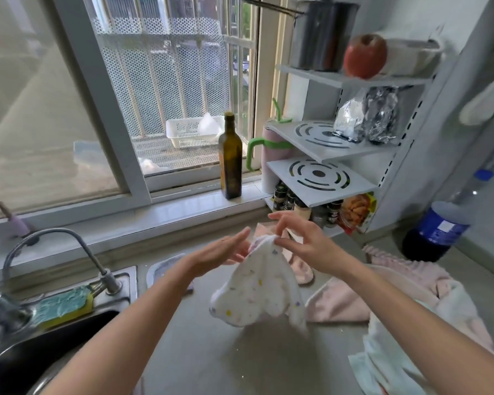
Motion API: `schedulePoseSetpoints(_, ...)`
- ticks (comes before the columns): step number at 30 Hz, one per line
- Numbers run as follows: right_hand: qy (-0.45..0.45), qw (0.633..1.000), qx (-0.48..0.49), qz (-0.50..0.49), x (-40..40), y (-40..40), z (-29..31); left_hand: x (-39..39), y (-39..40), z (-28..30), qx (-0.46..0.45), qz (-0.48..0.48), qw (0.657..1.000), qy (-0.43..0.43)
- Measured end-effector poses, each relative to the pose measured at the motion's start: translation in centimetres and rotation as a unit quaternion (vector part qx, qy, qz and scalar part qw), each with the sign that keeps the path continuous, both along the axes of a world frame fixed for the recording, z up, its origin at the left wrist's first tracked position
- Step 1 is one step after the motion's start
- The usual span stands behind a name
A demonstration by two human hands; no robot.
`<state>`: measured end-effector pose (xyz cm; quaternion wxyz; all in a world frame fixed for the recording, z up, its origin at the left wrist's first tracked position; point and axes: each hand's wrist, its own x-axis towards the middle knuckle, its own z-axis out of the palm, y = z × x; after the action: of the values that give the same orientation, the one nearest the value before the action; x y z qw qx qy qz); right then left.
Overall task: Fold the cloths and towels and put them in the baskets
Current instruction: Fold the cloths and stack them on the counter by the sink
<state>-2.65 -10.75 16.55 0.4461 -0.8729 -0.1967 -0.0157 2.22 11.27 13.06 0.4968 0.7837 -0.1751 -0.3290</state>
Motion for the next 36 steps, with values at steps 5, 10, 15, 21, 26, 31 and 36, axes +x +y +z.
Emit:
schedulePoseSetpoints(5,-0.003,0.998,0.029,-0.049,-2.4,0.1,-0.1,-1.4,-1.3,-0.1,-0.038,-0.069,0.988,0.131)
schedulePoseSetpoints(10,-0.036,0.992,0.056,-0.11,-4.4,0.1,-0.3,-3.3,-2.5,1.1,0.105,-0.033,0.992,0.064)
schedulePoseSetpoints(15,-0.07,0.989,0.059,-0.116,-5.9,-0.2,1.0,-4.0,-3.3,1.7,-0.077,-0.014,0.991,0.112)
schedulePoseSetpoints(21,-0.102,0.989,0.039,-0.096,-8.1,-1.0,3.0,-4.5,-4.8,3.9,-0.137,-0.024,0.989,0.057)
schedulePoseSetpoints(26,-0.161,0.986,-0.033,-0.034,-9.6,-2.3,3.3,-5.4,-6.2,6.3,-0.2,-0.007,0.979,0.041)
schedulePoseSetpoints(31,-0.108,0.987,0.07,-0.093,-8.5,-4.2,3.1,-5.8,-6.7,7.8,-0.215,-0.007,0.976,0.013)
schedulePoseSetpoints(36,0.122,0.986,0.109,-0.007,-6.0,-6.2,4.5,-6.0,-6.6,8.5,-0.204,-0.042,0.978,0.015)
